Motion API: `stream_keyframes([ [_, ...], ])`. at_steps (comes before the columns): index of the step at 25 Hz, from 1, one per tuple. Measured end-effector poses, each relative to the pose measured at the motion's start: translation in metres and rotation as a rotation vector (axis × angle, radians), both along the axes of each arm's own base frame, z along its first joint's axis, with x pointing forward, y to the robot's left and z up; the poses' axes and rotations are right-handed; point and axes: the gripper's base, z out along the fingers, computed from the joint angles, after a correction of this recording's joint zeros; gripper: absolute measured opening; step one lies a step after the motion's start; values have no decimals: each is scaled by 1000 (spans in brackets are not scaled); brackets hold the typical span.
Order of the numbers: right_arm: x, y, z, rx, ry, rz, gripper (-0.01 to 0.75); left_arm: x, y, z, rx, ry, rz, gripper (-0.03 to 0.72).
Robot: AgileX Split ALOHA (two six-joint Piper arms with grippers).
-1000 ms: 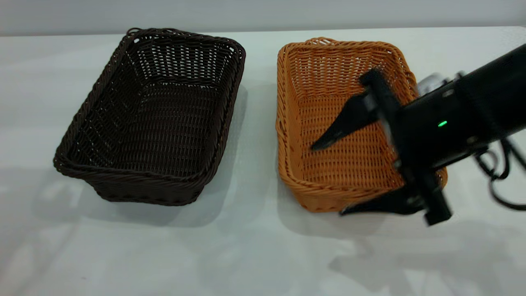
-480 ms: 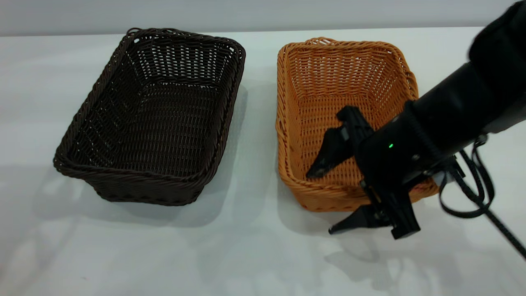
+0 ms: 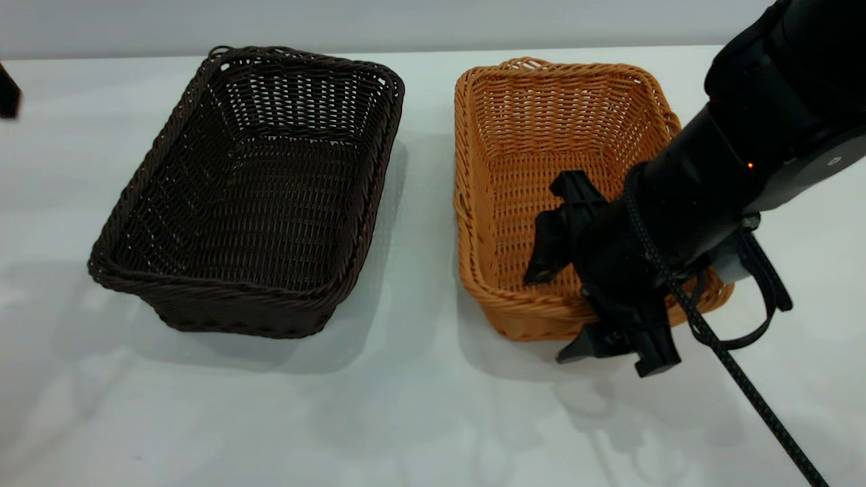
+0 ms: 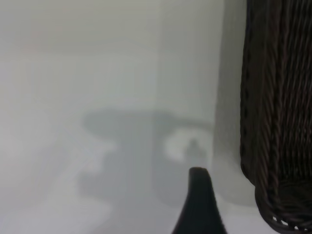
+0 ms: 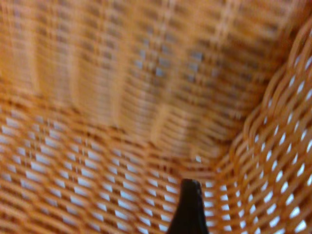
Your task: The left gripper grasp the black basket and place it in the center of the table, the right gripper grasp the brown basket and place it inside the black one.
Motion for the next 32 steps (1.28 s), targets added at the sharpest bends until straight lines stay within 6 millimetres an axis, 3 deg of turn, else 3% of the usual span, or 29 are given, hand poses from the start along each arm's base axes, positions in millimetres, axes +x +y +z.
stream_keyframes([
  [7, 0, -1, 0, -13, -5, 1, 534, 46, -26, -30, -15, 59, -53, 510],
  [13, 1, -2, 0, -29, -19, 36, 534, 94, -37, -70, -12, 123, -70, 510],
  [19, 1, -2, -1, -34, -21, 38, 522, 108, -52, -122, -1, 217, -104, 494],
  [22, 0, -3, -2, -38, -18, 38, 441, 105, -58, -137, 5, 255, -121, 395],
  [27, 1, -4, -4, -53, -26, 57, 168, 103, -60, -138, -2, 277, -115, 94],
  [29, 6, -8, -1, -61, -44, 57, 94, 103, -60, -138, -4, 278, -113, 78],
  [32, 16, -22, 6, -77, -84, 66, 84, 104, -60, -137, 14, 271, -150, 78],
])
